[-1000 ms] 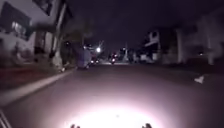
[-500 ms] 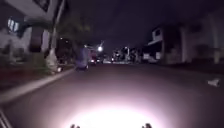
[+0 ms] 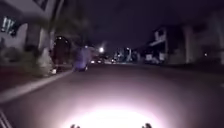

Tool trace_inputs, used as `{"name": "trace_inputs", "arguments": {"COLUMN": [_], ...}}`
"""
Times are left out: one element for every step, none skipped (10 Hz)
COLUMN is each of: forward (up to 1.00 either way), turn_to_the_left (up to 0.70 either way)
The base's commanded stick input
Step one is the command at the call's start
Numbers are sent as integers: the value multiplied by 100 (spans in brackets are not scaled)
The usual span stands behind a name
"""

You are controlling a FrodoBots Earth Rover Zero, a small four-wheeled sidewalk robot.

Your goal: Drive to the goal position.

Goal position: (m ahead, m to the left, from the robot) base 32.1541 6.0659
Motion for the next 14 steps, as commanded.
{"name": "trace_inputs", "arguments": {"forward": [100,100,100,100,100,100,100,100,100,100,100,100,100,100], "turn_to_the_left": [0,0,0,0,-5,-26,-40,-40,-40,-40,-26,0,0,0]}}
